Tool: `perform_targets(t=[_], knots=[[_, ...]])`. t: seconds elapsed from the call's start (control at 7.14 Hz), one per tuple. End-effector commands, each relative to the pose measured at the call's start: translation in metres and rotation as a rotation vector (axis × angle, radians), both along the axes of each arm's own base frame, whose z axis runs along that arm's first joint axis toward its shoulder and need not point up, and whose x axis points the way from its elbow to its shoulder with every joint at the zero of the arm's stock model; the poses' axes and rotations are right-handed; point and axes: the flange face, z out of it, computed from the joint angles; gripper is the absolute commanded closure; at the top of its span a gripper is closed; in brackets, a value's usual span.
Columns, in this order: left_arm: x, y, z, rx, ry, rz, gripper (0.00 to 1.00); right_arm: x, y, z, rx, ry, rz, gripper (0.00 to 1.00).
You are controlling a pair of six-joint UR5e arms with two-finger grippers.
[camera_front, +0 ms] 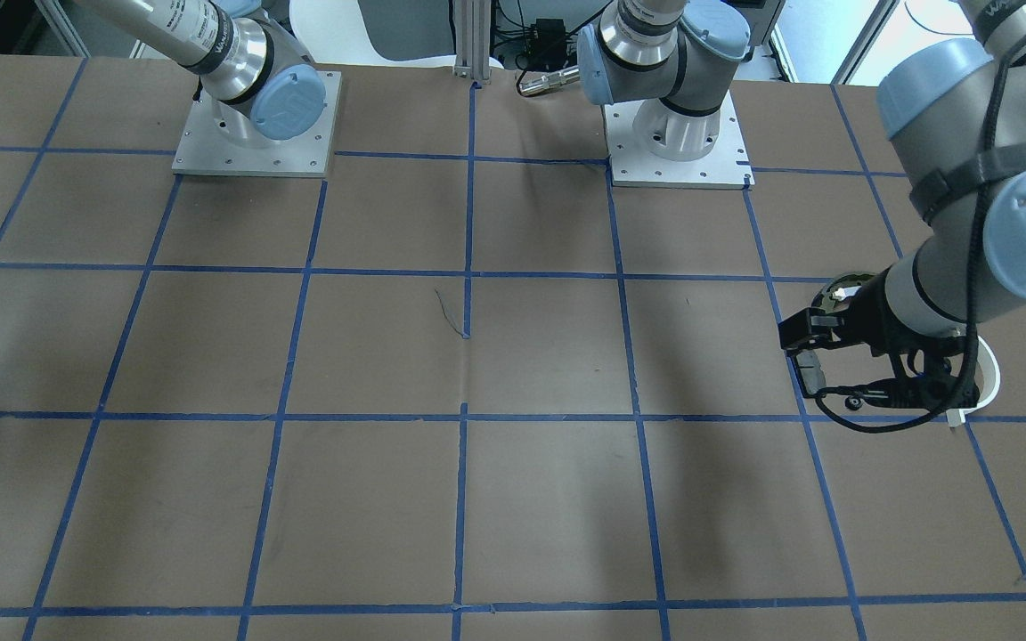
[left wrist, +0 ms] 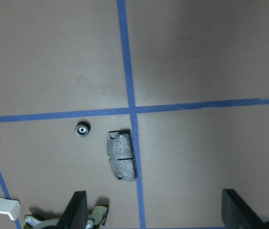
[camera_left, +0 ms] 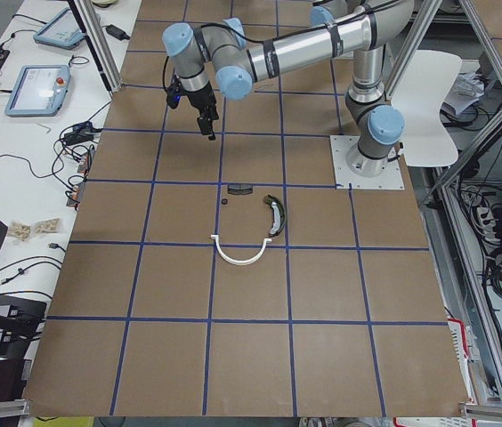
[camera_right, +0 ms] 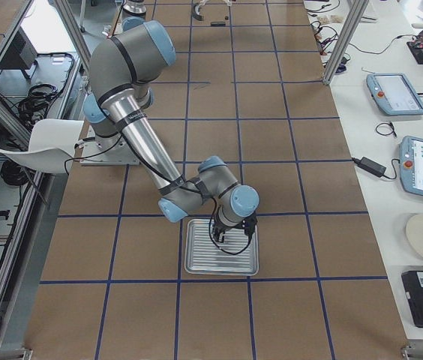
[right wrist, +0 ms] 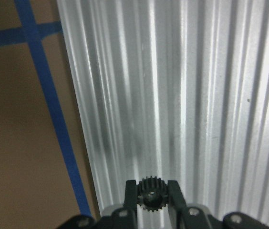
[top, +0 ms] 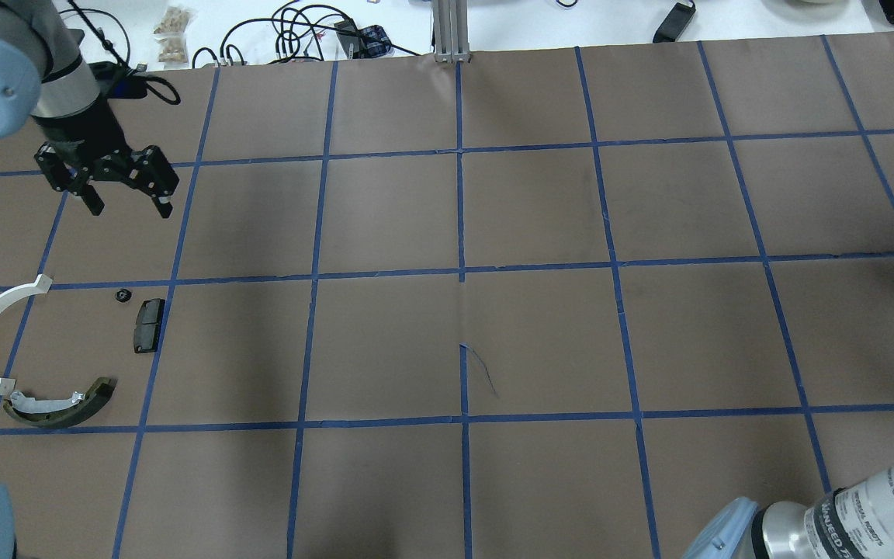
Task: Place bearing gear from tray to pile
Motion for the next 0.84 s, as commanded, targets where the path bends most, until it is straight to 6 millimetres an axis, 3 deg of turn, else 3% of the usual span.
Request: perform_targets(t=[0.0, 0.14, 0.28, 0.56, 0.7], knots=[[-0.090, 0.024, 0.052, -0.087, 0.013, -0.009, 0.02, 0.038, -0.018, 0.066, -0.042, 0.028, 0.045, 1.00], [-0.107, 0.043, 0.076, -0.132, 0.012, -0.036, 0.02, 0.089, -0.049, 0.083, -0.056, 0.058, 0.049, 1.00], [-0.111, 0.056, 0.089, -0.166, 0.016, -0.054, 0.02, 0.151, -0.076, 0.086, -0.067, 0.021, -0.007, 1.00], [-0.111, 0.076, 0.091, -0.216, 0.015, -0.050, 0.06, 0.281, -0.116, 0.081, -0.046, -0.048, -0.165, 1.00], [-0.112, 0.068, 0.089, -0.305, 0.028, -0.043, 0.00, 0.349, -0.125, 0.077, -0.026, -0.042, -0.231, 1.00]])
